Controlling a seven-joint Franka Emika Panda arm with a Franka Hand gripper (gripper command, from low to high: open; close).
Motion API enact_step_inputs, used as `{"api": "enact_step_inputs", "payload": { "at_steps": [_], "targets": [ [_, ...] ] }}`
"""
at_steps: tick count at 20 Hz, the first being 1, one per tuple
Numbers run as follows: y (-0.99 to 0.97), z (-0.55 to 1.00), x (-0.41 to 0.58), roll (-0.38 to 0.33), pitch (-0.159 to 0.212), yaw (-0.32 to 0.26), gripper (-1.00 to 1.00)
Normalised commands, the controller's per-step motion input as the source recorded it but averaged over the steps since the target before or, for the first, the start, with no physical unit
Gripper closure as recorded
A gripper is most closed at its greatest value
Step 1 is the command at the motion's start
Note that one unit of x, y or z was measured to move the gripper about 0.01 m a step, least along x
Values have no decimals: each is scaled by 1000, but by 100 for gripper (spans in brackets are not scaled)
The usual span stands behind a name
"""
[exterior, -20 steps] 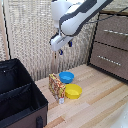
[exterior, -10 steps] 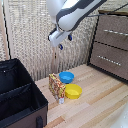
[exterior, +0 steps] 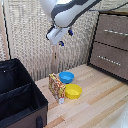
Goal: Locate and clasp the grip of the topmost drawer. Steadily and circumspectly yank the drawer open. Discover and seize the nutrition bar using your clamp. Deposit the nutrition bar in the accessible drawer. Unclench the nutrition bar.
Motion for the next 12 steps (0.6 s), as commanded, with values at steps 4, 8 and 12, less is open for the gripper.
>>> {"api": "enact_step_inputs", "payload": {
  "at_steps": [4,8,12],
  "targets": [
    [14,-22,-133,-375,21,85,-100],
    [-58,53,-290,-362,0,129,-100],
    [-331,308,-389,-253,-58,150,-100]
  ]
}}
